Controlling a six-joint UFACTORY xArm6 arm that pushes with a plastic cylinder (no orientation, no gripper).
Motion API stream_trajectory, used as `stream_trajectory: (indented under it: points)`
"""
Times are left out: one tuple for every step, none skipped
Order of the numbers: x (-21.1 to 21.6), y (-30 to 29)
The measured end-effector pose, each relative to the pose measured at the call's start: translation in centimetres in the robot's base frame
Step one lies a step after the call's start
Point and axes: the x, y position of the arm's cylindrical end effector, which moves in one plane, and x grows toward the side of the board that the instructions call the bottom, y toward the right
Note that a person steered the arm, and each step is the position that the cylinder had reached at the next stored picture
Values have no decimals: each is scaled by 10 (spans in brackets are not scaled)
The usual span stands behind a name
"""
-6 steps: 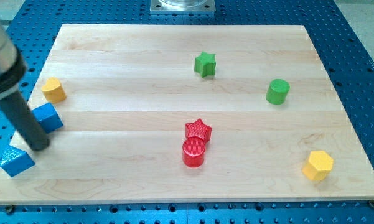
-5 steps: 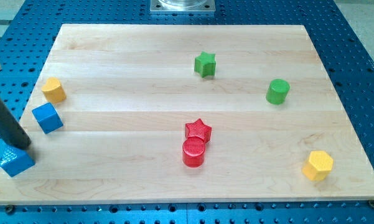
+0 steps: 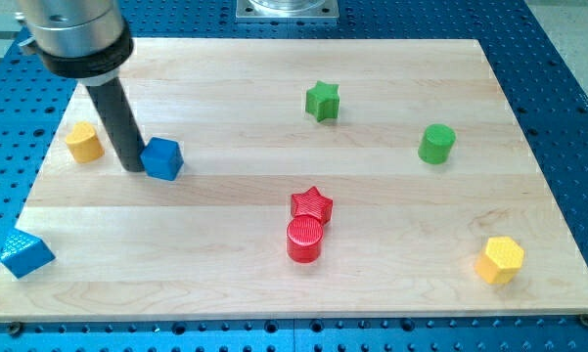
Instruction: Place the blue cube to the left of the green star
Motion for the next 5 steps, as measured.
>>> stream_trajectory:
  points:
    - [33, 2]
    - [42, 8]
    - [-4, 35]
    - [4, 51]
    - [21, 56]
